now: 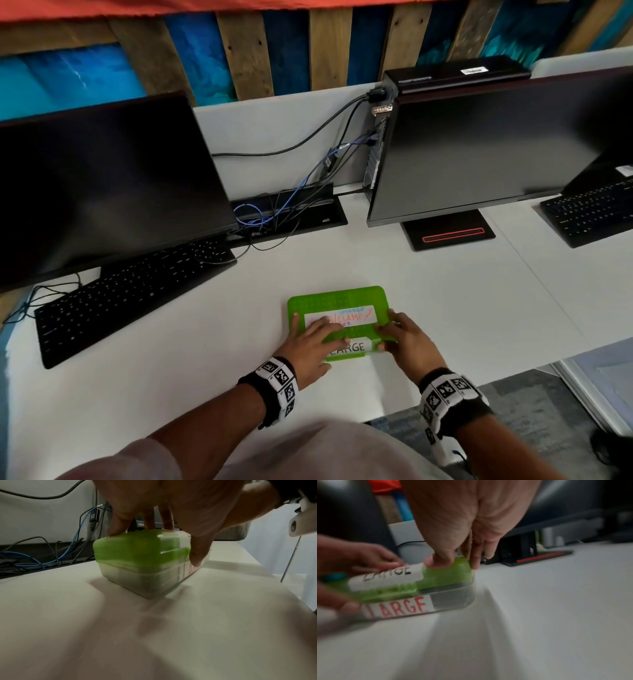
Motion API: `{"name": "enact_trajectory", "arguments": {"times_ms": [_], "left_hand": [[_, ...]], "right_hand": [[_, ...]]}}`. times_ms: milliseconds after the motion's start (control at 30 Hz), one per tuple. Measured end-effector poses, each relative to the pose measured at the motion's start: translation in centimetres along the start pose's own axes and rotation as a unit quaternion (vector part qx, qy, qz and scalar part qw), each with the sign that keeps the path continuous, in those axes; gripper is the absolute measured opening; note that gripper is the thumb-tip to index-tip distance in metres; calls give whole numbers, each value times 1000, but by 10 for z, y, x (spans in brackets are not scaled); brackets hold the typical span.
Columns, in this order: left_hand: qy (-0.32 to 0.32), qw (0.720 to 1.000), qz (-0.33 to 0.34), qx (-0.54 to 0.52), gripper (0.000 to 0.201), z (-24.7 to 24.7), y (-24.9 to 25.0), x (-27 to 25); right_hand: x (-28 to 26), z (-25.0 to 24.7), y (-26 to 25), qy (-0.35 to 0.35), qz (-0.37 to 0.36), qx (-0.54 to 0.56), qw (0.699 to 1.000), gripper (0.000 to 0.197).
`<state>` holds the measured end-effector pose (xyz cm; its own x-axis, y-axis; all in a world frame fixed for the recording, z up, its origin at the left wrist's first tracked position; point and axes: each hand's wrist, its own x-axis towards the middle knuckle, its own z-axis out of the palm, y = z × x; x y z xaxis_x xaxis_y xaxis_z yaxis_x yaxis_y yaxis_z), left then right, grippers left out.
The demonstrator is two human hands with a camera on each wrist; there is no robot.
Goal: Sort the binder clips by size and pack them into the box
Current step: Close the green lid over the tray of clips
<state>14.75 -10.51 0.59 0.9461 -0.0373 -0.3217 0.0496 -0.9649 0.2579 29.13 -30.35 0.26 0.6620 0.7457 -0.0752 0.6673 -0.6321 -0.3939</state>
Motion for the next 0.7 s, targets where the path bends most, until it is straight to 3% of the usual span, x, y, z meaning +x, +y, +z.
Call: {"name": "enact_trajectory", "arguments": {"times_ms": [133, 400, 700], "left_hand": [[11, 1000, -2, 3, 48, -1, 0, 2], [15, 999, -20, 26, 42, 0, 6, 3], [24, 997, -38, 55, 42, 9, 6, 6]], "right_hand": [[4, -4, -15, -45, -112, -110, 987, 35], [10, 2, -35, -119, -134, -181, 967, 64], [17, 5, -30, -140, -187, -204, 951, 56]]}}
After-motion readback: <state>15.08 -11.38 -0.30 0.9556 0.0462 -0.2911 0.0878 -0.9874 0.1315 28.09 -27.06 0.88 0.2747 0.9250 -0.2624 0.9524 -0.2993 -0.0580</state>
